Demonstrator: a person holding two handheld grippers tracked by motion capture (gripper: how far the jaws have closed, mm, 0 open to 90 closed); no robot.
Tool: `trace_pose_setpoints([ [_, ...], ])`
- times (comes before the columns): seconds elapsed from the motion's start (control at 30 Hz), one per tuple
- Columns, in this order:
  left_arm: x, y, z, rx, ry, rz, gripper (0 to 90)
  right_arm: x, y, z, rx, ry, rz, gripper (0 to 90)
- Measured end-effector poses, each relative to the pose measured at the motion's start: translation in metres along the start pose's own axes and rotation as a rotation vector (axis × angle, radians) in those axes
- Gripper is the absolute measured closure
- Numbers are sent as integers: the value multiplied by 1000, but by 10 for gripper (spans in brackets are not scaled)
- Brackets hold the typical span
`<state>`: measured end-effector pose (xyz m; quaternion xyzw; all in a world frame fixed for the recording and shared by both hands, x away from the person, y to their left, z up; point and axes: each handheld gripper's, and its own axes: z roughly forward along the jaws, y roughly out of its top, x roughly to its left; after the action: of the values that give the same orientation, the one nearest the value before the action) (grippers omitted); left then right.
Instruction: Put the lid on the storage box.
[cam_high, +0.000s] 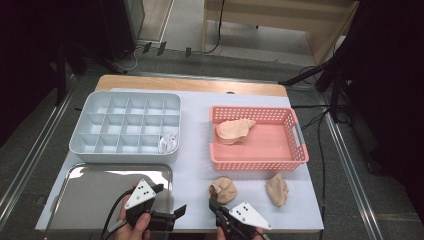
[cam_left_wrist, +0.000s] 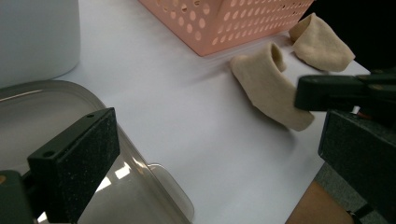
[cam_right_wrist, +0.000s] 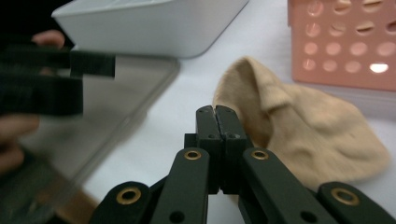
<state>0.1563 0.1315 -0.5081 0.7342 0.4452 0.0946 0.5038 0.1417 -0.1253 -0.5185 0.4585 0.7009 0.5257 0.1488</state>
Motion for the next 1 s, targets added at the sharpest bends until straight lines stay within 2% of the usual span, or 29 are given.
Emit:
trace_pose_setpoints([
  [0.03,1,0,0,0,1,-3,0,2,2,5,-10,-1,11,893],
  [0.07,1,-1,0,0,-2,-6,0,5,4,13,-18,14,19,835],
  [0.1,1,-1,0,2,0,-5,0,6,4,18,-23,31,17,766],
  [0.17,2,-1,-1,6,3,-8,0,7,7,24,-33,59,1,702],
  [0.23,1,-3,0,15,8,-11,0,2,11,16,-65,86,-3,671],
  [0.3,1,-4,2,27,9,-15,0,-7,12,7,-75,68,-13,673],
  [0.4,-2,-5,6,34,4,-15,0,-25,6,-2,-35,34,-51,670],
  [0.47,-6,-5,9,35,-19,-19,0,-34,1,-5,2,12,-91,602],
  [0.6,-17,-5,18,55,-25,-2,12,-43,-5,-2,41,36,-157,567],
  [0.7,-24,-4,25,66,-10,-3,158,-43,-8,5,50,44,-189,554],
  [0.77,-28,-3,31,108,-5,-21,188,-42,-9,9,66,51,-198,555],
  [0.8,-29,-3,36,128,10,-34,226,-42,-9,12,78,48,-212,557],
  [0.87,-29,-3,40,147,17,-65,291,-40,-10,17,125,14,-238,574],
  [0.93,-29,-3,44,159,40,-83,387,-38,-11,19,135,-15,-254,636],
  [0.97,-29,-1,47,168,37,-95,412,-37,-11,19,133,-27,-263,664],
  [1.0,-31,0,49,180,41,-94,452,-36,-11,19,129,-37,-264,751],
])
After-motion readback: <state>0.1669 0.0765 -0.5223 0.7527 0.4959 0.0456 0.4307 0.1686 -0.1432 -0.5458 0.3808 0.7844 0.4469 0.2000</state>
